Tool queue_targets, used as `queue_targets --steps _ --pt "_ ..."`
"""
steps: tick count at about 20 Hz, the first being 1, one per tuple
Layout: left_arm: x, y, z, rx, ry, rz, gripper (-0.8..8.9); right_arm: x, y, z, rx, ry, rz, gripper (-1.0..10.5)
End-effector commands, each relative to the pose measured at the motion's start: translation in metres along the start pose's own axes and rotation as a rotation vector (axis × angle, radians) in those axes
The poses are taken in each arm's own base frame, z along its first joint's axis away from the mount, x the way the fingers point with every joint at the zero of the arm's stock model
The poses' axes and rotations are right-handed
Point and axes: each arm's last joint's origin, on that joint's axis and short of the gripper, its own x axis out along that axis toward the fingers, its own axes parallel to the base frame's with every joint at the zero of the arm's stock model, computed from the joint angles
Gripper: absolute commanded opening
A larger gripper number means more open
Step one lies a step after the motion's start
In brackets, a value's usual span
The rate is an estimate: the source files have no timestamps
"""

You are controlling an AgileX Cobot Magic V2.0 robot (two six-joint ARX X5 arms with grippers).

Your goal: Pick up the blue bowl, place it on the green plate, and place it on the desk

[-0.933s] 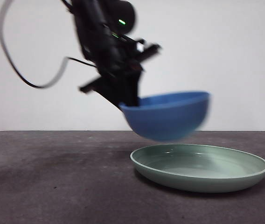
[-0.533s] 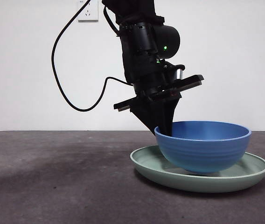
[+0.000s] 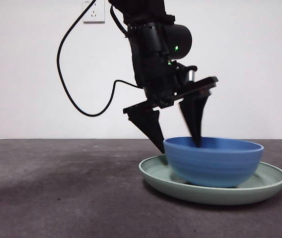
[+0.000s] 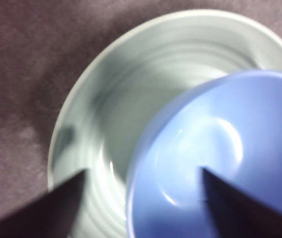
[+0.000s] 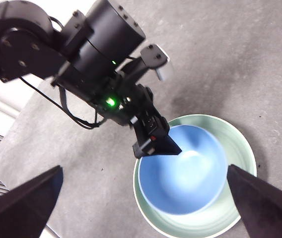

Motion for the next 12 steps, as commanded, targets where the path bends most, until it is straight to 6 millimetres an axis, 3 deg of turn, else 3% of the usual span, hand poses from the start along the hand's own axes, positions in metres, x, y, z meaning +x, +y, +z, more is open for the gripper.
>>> queue_targets --steps 1,4,7,12 --pt "-0.010 -0.002 0.008 -0.024 -0.021 -0.002 5.09 -0.002 0.003 0.004 -0.025 -0.014 0.003 6.1" --pt "-0.029 -0.002 0.009 -0.015 -0.011 0.002 5.09 -0.002 0.003 0.004 -0.025 -0.013 0.004 6.1" --pt "-0.061 -0.004 0.005 0.010 -0.043 0.002 5.09 -0.002 0.003 0.004 -0.024 -0.012 0.003 6.1" --pt "-0.142 -0.018 -0.020 0.059 -0.164 -0.005 5.13 -0.002 0.003 0.004 -0.023 -0.011 0.002 6.1"
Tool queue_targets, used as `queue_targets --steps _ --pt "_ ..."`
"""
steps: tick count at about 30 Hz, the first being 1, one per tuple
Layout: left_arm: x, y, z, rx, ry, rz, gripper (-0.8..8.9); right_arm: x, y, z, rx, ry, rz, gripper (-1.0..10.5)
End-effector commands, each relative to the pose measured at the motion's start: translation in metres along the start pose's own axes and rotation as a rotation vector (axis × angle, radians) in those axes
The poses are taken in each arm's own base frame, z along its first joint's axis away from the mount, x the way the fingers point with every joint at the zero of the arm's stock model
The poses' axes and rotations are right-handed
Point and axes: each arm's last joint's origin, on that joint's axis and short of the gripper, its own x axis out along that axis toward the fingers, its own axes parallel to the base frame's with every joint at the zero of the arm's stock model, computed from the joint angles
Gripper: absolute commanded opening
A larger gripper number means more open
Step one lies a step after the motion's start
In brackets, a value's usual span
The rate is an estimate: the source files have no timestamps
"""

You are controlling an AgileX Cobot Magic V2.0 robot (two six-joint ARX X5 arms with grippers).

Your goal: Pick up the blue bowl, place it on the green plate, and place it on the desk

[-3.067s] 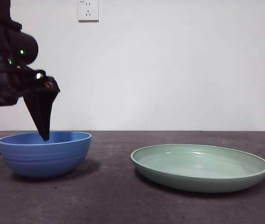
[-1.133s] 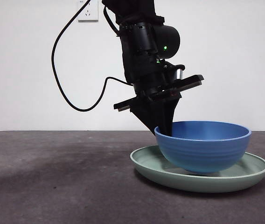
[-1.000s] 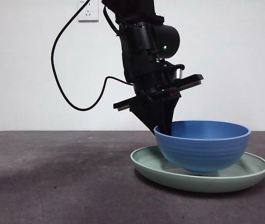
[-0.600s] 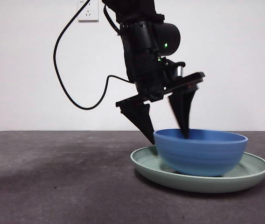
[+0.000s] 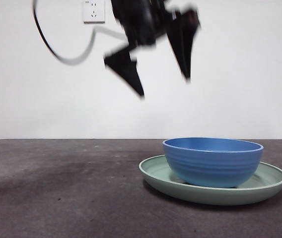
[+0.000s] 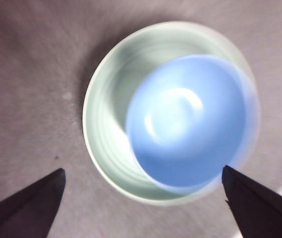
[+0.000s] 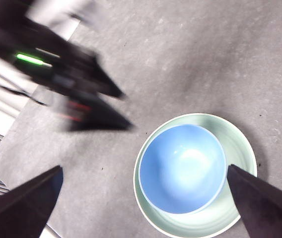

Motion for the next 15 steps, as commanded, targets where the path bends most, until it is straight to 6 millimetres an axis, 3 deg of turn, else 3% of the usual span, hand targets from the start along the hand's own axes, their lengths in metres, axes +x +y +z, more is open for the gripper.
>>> queue_targets --steps 1,4,9,15 --pt "-0.043 -0.012 -0.006 0.054 -0.105 -0.011 5.40 -0.002 0.003 0.004 -0.025 -0.013 0.003 6.1" --pt "-0.093 -0.022 -0.030 0.103 -0.161 -0.015 6.47 -0.002 0.003 0.003 -0.017 -0.005 0.002 6.1" --pt "-0.167 -0.033 -0.080 0.127 -0.281 -0.023 6.51 -0.002 0.002 0.002 -0.007 0.007 0.000 6.1" --pt "-0.204 -0.039 -0.131 0.180 -0.358 -0.031 6.50 -0.002 0.002 0.001 -0.006 0.013 -0.001 6.1"
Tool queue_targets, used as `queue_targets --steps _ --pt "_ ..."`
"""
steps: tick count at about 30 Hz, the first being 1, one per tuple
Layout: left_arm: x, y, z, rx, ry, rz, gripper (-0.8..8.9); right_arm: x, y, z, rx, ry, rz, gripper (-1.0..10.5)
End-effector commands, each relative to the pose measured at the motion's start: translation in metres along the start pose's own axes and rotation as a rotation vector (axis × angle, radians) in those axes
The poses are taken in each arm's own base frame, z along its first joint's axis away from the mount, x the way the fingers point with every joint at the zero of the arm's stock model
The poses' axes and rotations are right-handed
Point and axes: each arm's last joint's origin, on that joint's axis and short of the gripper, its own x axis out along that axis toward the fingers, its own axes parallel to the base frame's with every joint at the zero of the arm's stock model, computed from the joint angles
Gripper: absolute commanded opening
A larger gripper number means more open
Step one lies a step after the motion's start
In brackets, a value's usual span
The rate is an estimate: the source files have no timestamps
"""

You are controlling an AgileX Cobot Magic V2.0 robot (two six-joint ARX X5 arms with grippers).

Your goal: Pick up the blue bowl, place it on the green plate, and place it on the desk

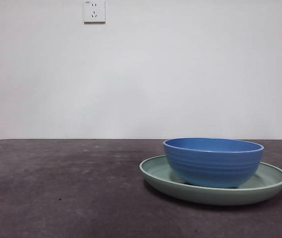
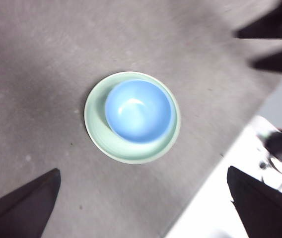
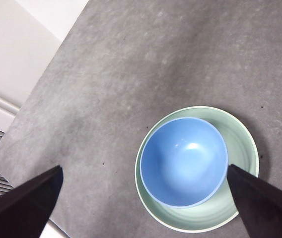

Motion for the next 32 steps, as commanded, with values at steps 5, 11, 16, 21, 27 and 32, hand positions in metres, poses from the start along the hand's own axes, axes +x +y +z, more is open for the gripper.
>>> queue_targets --steps 5,11,16,21,27,32 --pt "-0.032 -0.008 -0.047 0.093 -0.076 -0.009 6.49 -0.002 0.002 0.000 -0.043 0.022 -0.001 6.1" --pt "-0.041 -0.007 -0.096 0.095 -0.221 0.000 6.48 -0.003 0.001 -0.007 -0.064 0.080 -0.006 6.1" --pt "-0.033 -0.003 -0.135 0.056 -0.239 0.008 6.48 -0.003 0.001 -0.008 -0.091 0.089 -0.006 6.1" --pt "-0.015 0.002 -0.171 -0.006 -0.238 0.005 6.48 -0.003 0.001 -0.008 -0.097 0.085 -0.005 6.1" --pt "0.007 0.009 -0.200 -0.051 -0.198 0.029 6.48 -0.001 0.003 -0.007 -0.115 0.082 0.008 6.1" --pt "0.009 0.010 -0.202 -0.072 -0.191 0.031 6.48 -0.001 0.004 -0.006 -0.119 0.080 0.009 6.1"
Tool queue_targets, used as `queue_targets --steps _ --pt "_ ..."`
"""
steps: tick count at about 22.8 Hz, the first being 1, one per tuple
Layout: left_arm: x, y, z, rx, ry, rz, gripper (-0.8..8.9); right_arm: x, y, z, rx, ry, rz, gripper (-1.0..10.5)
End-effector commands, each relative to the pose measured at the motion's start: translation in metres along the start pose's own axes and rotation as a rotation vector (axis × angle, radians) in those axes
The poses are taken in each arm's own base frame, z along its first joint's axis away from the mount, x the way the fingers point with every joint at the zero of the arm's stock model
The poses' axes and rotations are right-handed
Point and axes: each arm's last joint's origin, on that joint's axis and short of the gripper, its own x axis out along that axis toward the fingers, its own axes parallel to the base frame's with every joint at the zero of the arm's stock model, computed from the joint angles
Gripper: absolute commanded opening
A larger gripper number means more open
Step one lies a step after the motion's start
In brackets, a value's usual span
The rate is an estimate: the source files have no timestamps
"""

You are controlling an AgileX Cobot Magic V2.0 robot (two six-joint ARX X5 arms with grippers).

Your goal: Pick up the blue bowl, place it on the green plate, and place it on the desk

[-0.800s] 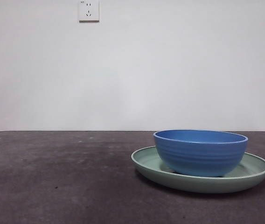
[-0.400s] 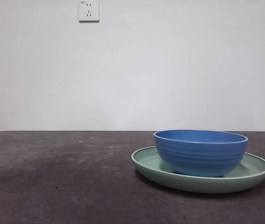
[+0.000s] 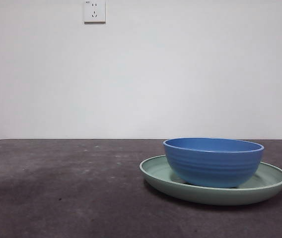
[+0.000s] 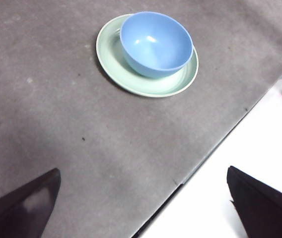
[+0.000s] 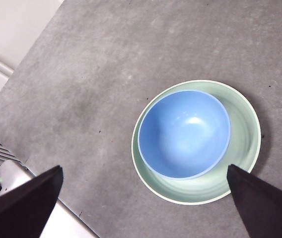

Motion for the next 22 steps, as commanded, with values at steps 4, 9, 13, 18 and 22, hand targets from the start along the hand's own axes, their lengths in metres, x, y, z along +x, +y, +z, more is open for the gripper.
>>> queue_targets --steps 4,9,13,18,22 --pt "-0.002 -0.001 0.005 -0.015 -0.034 -0.005 6.48 -0.002 0.001 0.004 -0.015 -0.013 -0.043 6.1" --pt "-0.002 -0.002 0.007 -0.011 -0.059 -0.009 6.48 0.003 -0.008 0.003 0.047 0.044 -0.172 6.1" --pt "-0.002 -0.002 0.007 -0.011 -0.061 -0.009 6.48 0.014 -0.021 0.004 0.103 0.130 -0.261 6.1" --pt "-0.002 -0.002 0.007 -0.011 -0.060 -0.009 6.48 0.038 -0.041 0.010 0.141 0.231 -0.332 6.1" --pt "-0.002 -0.002 0.007 -0.012 -0.060 -0.009 6.48 0.069 -0.065 0.015 0.152 0.329 -0.395 6.0"
